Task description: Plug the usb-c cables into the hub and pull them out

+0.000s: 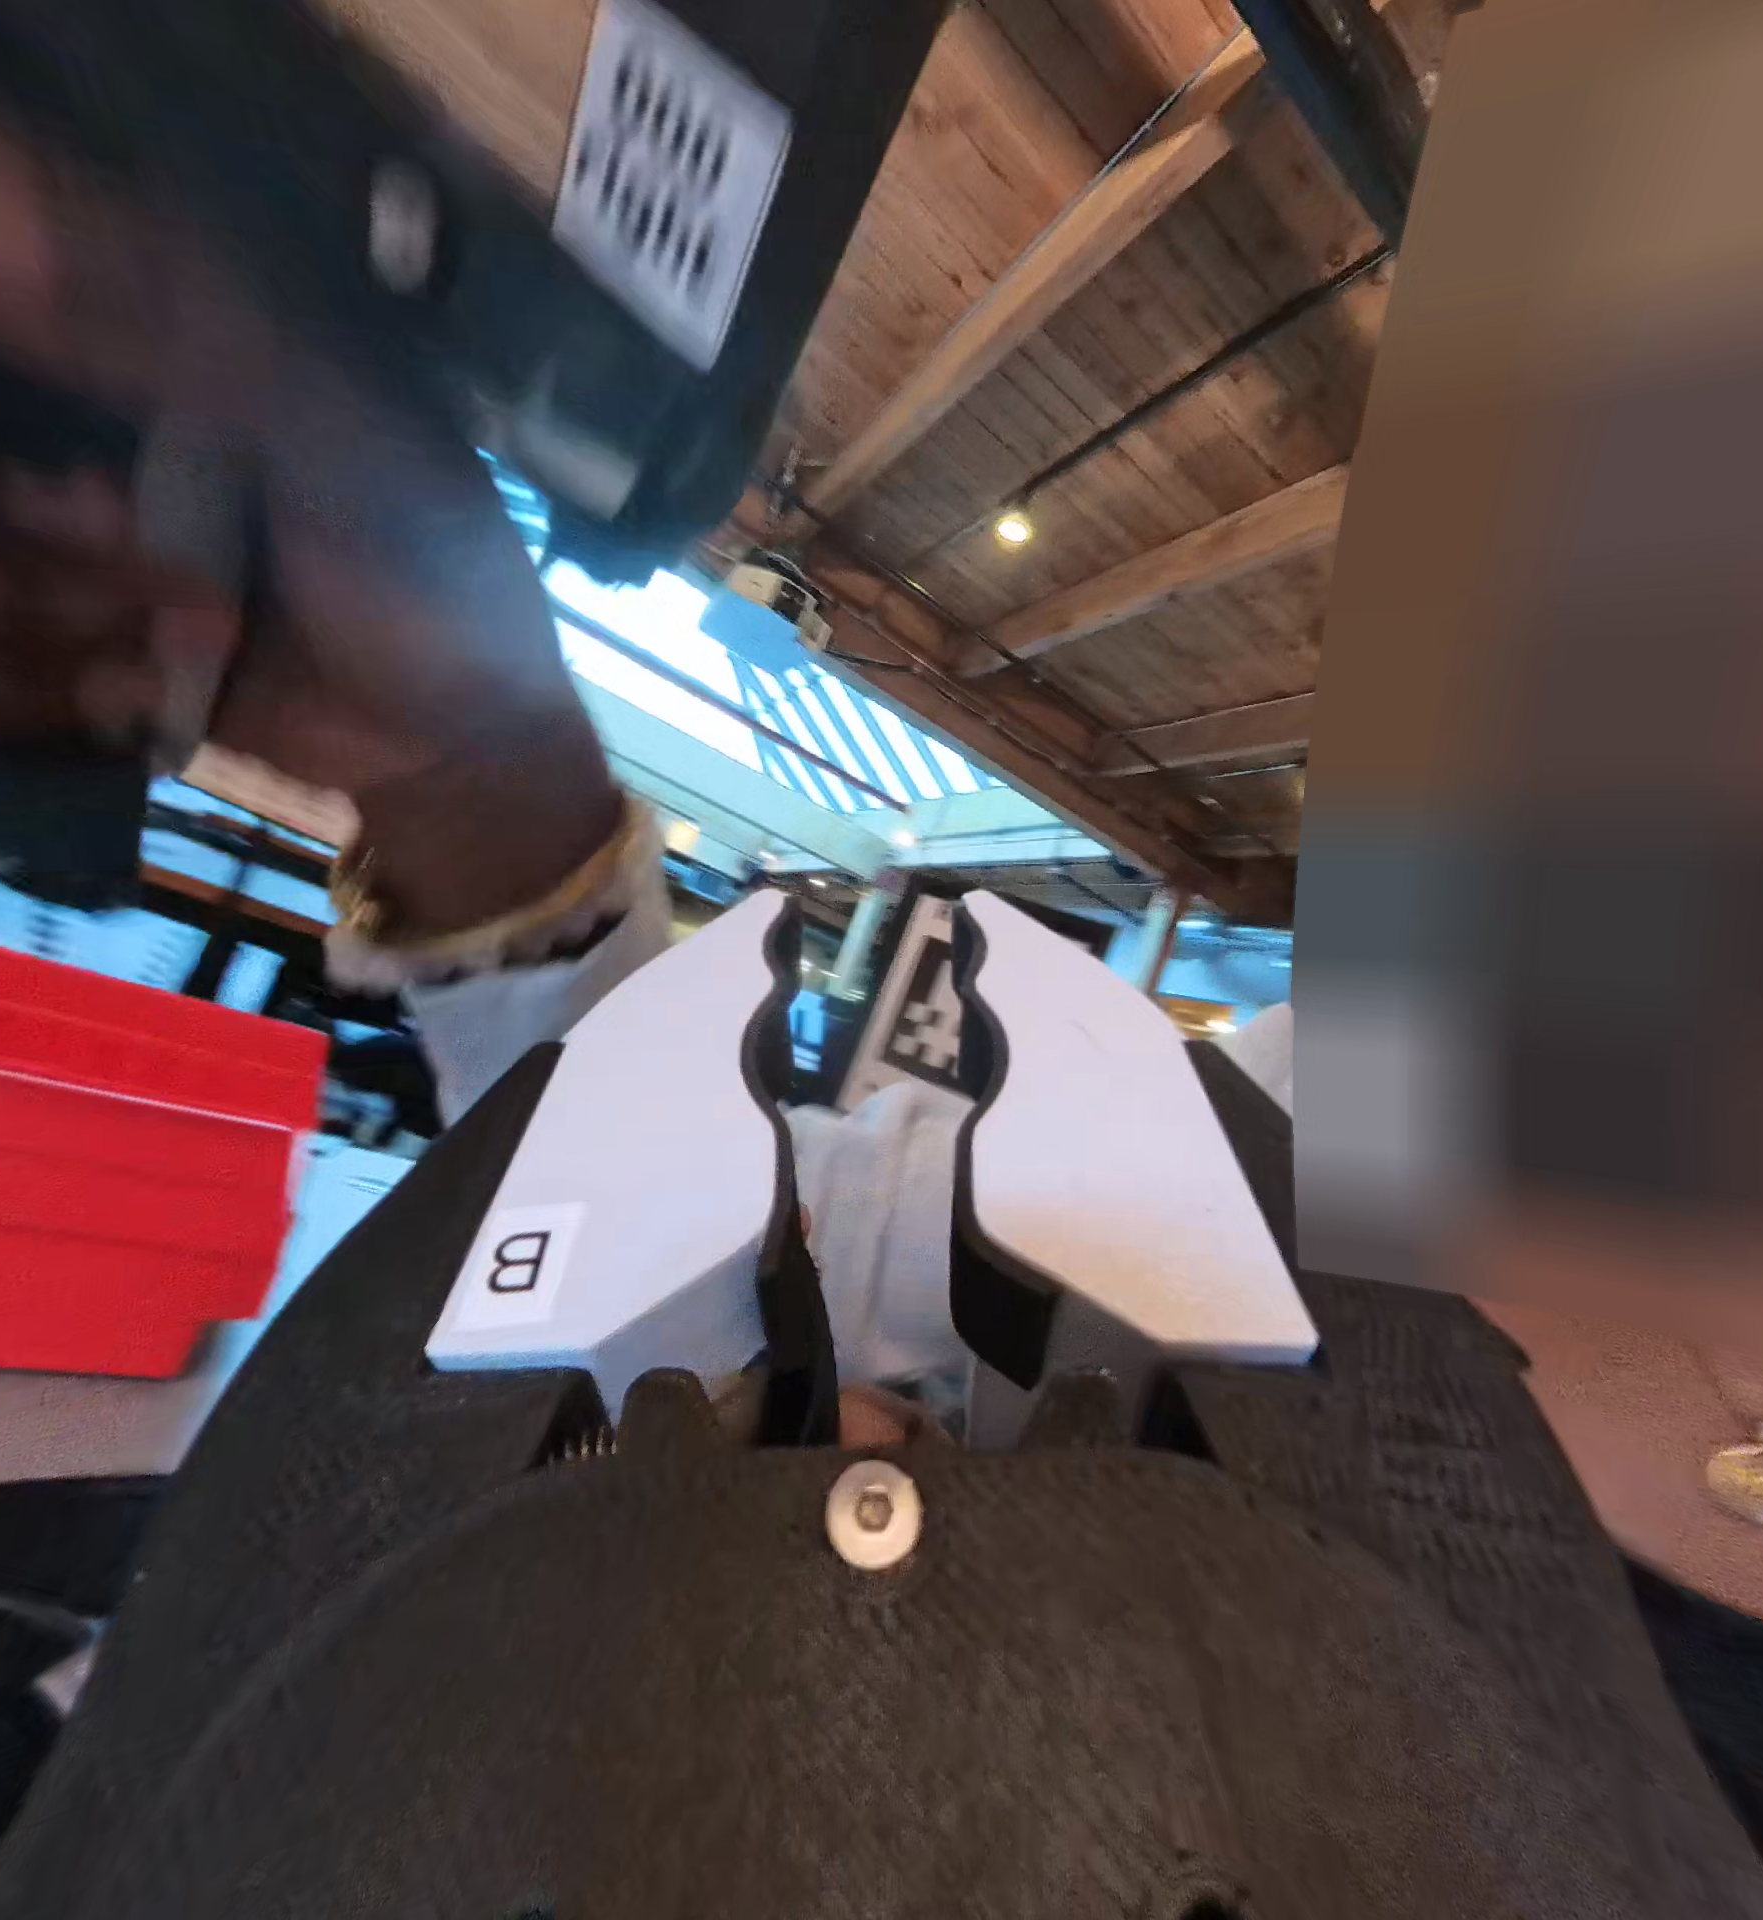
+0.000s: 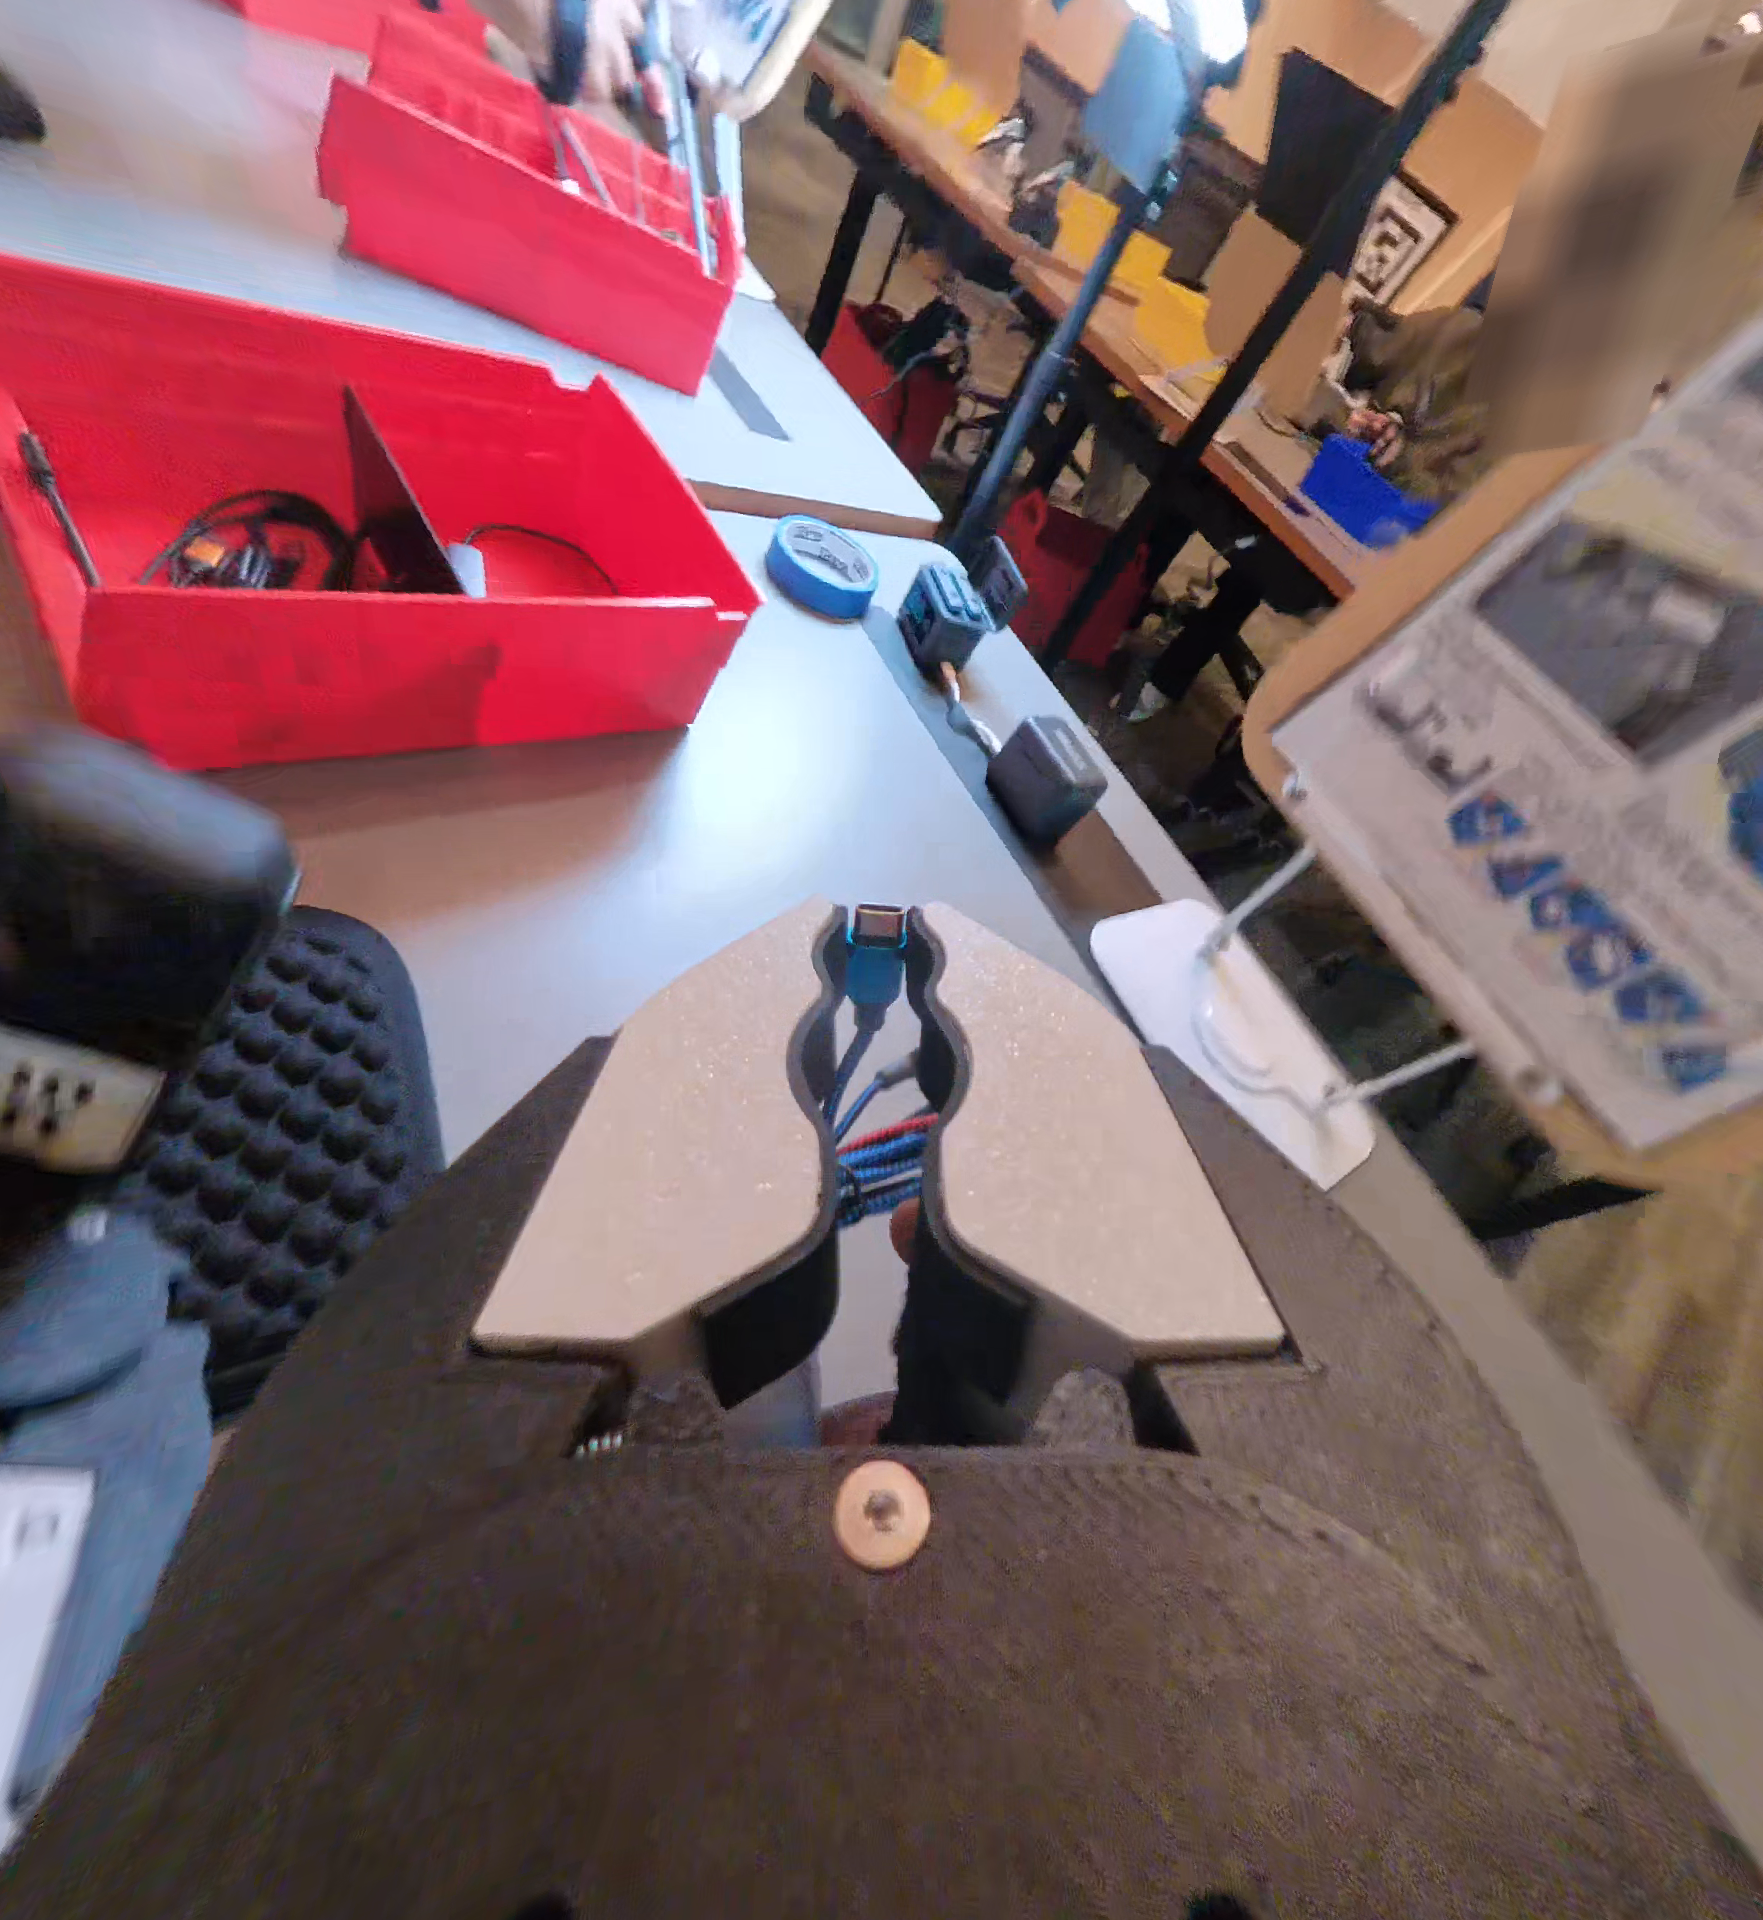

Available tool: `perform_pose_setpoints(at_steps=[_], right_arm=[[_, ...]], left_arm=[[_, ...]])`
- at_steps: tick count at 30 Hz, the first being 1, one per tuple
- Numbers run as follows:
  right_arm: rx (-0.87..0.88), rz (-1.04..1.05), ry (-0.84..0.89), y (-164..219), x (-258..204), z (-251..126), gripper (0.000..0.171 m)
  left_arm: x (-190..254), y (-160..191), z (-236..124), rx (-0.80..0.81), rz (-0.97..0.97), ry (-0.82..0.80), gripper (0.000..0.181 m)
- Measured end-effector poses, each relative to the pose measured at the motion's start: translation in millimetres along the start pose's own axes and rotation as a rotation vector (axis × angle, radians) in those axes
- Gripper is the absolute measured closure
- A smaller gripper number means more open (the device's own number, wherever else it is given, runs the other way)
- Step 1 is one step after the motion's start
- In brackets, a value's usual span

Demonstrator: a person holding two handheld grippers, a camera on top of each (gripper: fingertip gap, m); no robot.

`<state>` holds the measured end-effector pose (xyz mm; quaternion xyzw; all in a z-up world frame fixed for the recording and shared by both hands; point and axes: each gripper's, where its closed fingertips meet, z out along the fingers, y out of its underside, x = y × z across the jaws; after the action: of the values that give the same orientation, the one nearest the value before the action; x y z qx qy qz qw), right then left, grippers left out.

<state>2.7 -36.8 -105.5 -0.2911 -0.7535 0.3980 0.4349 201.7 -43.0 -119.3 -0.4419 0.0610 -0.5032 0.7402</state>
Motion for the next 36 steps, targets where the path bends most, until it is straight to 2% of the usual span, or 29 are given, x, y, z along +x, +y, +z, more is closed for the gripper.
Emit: perform_pose_setpoints(at_steps=[1, 4, 7, 10, 13, 15, 18, 20, 23, 29, 32, 36], right_arm=[[0.0, -0.046, -0.011, -18, -1, 5, 0.161], [0.073, -0.125, -0.05, -81, -17, 5, 0.161], [0.185, -0.125, -0.113, -126, -44, -15, 0.161], [0.29, -0.024, -0.224, -129, -68, -42, 0.161], [0.372, 0.128, -0.282, -107, -72, -61, 0.161], [0.449, 0.219, -0.303, -93, -70, -69, 0.162], [0.566, 0.34, -0.329, -74, -67, -77, 0.161], [0.661, 0.405, -0.377, -66, -71, -84, 0.162], [0.76, 0.384, -0.39, -54, -77, -92, 0.161], [0.881, 0.357, -0.48, -40, -82, -115, 0.161], [0.903, 0.36, -0.537, -33, -85, -119, 0.161], [0.942, 0.352, -0.537, -26, -88, -124, 0.161]], left_arm=[[-7, 6, 1, 0.007, 0.074, -0.036, 0.153], [-45, 2, -4, 0.132, 0.322, -0.227, 0.147], [-59, -39, -18, 0.283, 0.454, -0.279, 0.141], [-30, -101, -35, 0.442, 0.611, -0.236, 0.138], [10, -126, -46, 0.439, 0.777, -0.178, 0.136], [19, -127, -46, 0.389, 0.87, -0.207, 0.136], [25, -111, -39, 0.281, 0.901, -0.198, 0.144], [19, -101, -39, 0.228, 0.934, -0.248, 0.149], [12, -92, -40, 0.173, 0.9, -0.263, 0.165], [6, -64, -29, -0.031, 0.837, -0.202, 0.166], [10, -58, -24, -0.048, 0.818, -0.17, 0.164], [8, -53, -23, -0.067, 0.798, -0.178, 0.17]])
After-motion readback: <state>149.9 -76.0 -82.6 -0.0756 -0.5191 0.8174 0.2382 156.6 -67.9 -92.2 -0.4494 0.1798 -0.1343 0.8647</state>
